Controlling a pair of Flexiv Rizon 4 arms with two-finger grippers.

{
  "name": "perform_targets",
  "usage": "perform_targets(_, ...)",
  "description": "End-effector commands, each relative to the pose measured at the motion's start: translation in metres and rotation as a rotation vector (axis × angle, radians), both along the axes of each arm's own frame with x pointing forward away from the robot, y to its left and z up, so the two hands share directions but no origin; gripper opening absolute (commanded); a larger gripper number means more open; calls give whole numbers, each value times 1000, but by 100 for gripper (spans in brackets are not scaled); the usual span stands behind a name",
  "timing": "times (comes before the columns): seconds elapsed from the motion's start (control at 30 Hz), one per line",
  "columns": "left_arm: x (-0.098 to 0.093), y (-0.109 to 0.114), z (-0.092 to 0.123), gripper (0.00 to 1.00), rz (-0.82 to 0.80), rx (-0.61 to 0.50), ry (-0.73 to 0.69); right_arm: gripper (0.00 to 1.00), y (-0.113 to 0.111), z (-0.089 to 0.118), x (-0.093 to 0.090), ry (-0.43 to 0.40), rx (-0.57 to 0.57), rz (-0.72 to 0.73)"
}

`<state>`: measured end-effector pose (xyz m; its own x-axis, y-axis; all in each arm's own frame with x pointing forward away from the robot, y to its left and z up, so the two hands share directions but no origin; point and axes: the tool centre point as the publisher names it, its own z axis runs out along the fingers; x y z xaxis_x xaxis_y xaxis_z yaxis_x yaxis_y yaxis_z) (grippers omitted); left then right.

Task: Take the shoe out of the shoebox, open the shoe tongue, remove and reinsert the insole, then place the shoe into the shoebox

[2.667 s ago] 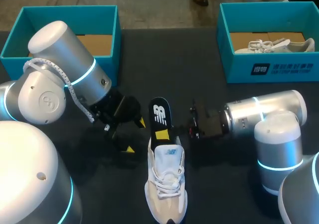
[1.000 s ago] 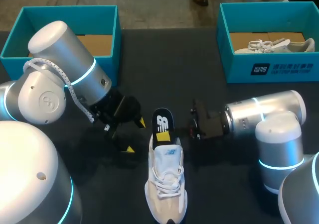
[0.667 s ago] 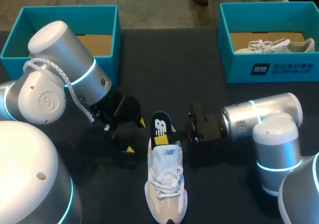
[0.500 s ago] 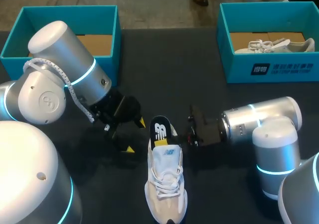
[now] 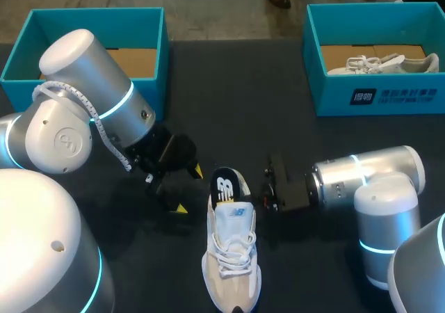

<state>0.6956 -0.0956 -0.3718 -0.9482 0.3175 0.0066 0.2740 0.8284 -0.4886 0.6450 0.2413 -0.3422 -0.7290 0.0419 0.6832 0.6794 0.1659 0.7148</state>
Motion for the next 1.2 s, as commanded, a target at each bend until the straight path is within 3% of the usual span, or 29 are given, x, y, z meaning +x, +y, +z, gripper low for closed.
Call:
perform_targets(0.03, 0, -1, -1, 100, 1, 2, -1, 41, 3, 10, 5, -14, -10, -2)
perform_targets(0.23, 0, -1, -1, 100, 1, 2, -1, 34, 4, 18, 14, -40, -16, 1)
perform_targets(0.3, 0, -1, -1, 100, 1, 2, -1, 25, 4, 19, 15, -44, -18, 1)
perform_targets(0.37, 0, -1, -1, 100, 1, 2, -1, 0, 5, 19, 17, -46, -19, 1)
perform_targets(0.6, 0, -1, -1, 100, 1, 2, -1, 0, 6, 12, 18, -34, -18, 4)
perform_targets(0.97, 0, -1, -1, 100, 1, 2, -1, 0, 3, -2, 1, 20, -28, 13)
perform_targets(1.17, 0, -1, -1, 100, 1, 2, -1, 0, 2, 0, 0, 20, -22, 10)
perform_targets(1.2, 0, -1, -1, 100, 1, 2, -1, 20, 1, 2, 2, 15, -21, 7)
